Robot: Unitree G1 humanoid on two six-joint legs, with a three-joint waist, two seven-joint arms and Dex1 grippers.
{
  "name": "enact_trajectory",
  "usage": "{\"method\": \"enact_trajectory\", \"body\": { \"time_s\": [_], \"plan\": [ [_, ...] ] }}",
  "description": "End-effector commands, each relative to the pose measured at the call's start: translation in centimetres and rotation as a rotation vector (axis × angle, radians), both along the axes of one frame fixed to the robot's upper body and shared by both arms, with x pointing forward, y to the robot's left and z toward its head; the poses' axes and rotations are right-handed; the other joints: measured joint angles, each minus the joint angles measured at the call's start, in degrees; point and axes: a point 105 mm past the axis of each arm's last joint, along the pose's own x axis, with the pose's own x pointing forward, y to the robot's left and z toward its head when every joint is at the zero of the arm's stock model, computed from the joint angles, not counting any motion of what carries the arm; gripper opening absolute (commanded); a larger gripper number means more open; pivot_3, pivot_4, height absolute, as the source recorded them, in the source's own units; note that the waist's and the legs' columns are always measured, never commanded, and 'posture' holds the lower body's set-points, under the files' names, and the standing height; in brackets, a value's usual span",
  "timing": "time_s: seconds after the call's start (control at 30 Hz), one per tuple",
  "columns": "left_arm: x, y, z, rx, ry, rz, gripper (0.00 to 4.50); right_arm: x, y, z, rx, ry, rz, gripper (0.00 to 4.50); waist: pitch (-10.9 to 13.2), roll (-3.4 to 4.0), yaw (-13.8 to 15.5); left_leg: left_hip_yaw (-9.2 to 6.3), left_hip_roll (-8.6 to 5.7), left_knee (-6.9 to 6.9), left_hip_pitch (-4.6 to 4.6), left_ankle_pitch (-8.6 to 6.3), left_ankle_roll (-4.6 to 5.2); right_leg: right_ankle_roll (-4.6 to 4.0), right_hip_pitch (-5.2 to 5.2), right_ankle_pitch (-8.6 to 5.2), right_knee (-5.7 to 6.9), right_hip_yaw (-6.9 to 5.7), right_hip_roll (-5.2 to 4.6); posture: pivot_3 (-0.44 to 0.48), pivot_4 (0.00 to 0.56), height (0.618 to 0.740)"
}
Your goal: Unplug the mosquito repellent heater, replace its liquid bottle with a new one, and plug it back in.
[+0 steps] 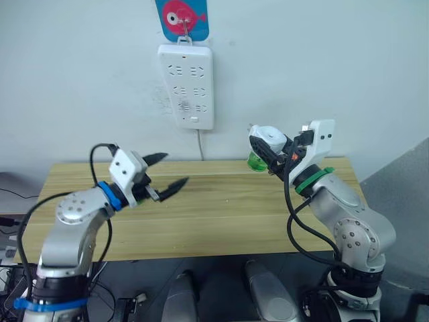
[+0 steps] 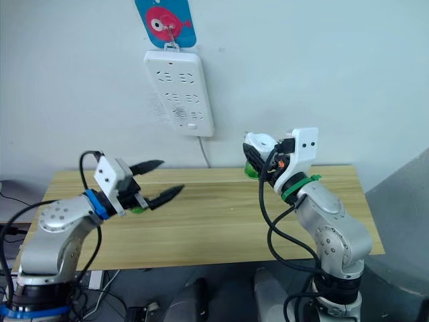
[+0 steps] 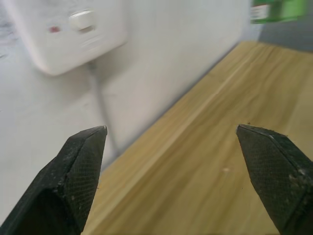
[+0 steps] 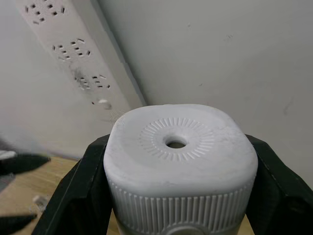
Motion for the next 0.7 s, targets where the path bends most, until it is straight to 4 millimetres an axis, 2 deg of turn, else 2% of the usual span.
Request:
{"method": "enact_trajectory", "body": {
  "time_s": [0.03, 0.17, 0.3, 0.5, 0.6, 0.7],
  "plan": [
    [-1.2, -3.4, 0.5, -0.021, -0.095, -0.063, 4.5, -0.8, 0.0, 1.5, 0.131, -0.006, -0.008, 2.99, 0.0, 0.0, -0.1, 0.01, 0.0, 0.04, 0.0, 0.0, 0.0, 0.0, 0.0, 0.0, 0.01, 0.01, 0.01, -0.241, 0.249, 0.74],
    [-0.7, -6.7, 0.5, -0.122, -0.173, -0.05, 4.5, -0.8, 0.3, 1.6, 0.291, 0.06, -0.004, 2.99, 0.0, 0.0, -0.3, 0.06, 0.05, 0.13, 0.06, 0.01, 0.0, 0.0, 0.02, 0.01, 0.07, 0.07, 0.1, -0.247, 0.247, 0.74],
    [-0.3, -9.0, 0.7, -0.169, -0.221, -0.07, 4.5, -1.0, 0.8, 1.9, 0.379, 0.099, 0.02, 2.99, 0.0, -0.01, -0.4, 0.1, 0.03, 0.17, 0.05, 0.01, 0.01, 0.02, 0.04, 0.02, 0.05, 0.12, 0.13, -0.258, 0.243, 0.74],
    [0.9, -10.1, 1.7, -0.243, -0.263, -0.032, 4.5, -1.2, 1.4, 2.3, 0.443, 0.129, 0.05, 2.99, 0.0, -0.01, -0.8, 0.09, 0.06, 0.13, 0.05, 0.0, 0.02, 0.03, 0.03, 0.02, 0.06, 0.12, 0.19, -0.264, 0.238, 0.74],
    [0.9, -10.9, 2.1, -0.265, -0.278, -0.057, 4.5, -1.2, 1.7, 2.5, 0.47, 0.145, 0.063, 2.99, 0.0, -0.01, -0.8, 0.09, 0.05, 0.13, 0.04, 0.0, 0.03, 0.03, 0.03, 0.02, 0.06, 0.12, 0.19, -0.264, 0.236, 0.74],
    [0.6, -11.7, 3.3, -0.321, -0.295, -0.088, 4.5, -1.4, 2.0, 2.4, 0.475, 0.162, 0.078, 2.99, 0.0, -0.02, -1.0, 0.08, 0.05, 0.14, 0.04, 0.0, 0.02, 0.03, 0.03, 0.02, 0.06, 0.12, 0.19, -0.267, 0.235, 0.74]
  ]
}}
